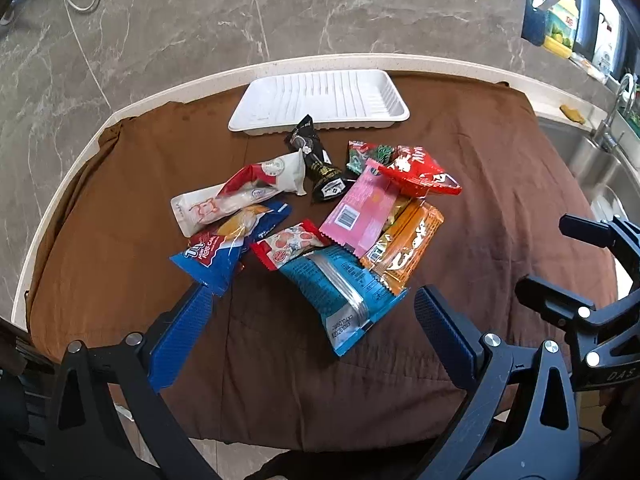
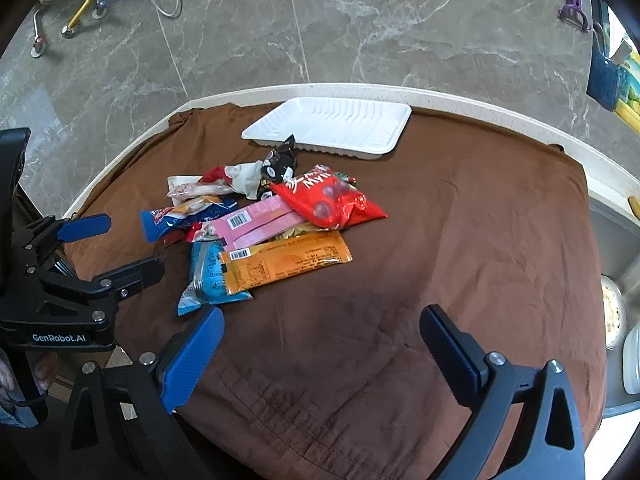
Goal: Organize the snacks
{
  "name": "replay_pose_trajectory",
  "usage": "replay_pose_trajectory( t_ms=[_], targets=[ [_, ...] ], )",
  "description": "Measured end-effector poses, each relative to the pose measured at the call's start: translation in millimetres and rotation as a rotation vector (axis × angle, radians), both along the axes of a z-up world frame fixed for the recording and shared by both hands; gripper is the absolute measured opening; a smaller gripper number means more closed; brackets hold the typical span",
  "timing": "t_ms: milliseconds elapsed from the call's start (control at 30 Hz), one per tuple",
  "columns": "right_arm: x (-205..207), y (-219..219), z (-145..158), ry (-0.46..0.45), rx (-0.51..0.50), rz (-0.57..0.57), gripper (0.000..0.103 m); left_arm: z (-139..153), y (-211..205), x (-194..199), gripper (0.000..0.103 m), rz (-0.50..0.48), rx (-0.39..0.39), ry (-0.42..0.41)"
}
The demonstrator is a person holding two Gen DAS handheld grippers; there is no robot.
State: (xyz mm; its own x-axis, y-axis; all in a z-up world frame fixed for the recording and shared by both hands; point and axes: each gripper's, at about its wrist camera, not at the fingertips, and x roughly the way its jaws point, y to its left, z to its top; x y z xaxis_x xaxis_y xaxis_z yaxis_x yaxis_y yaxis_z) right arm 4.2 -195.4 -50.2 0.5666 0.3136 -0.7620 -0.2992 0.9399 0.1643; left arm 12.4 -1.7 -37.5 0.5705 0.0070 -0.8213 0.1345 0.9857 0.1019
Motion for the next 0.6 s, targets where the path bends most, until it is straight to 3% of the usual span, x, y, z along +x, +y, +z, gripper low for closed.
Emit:
replay_pose_trajectory(
  t_ms=[600],
  targets=[
    [5.4, 3.9, -3.3, 0.019, 0.012, 0.001, 0.101, -7.7, 6.6, 7.4, 0.103, 0.009, -0.015, 0.033]
  ],
)
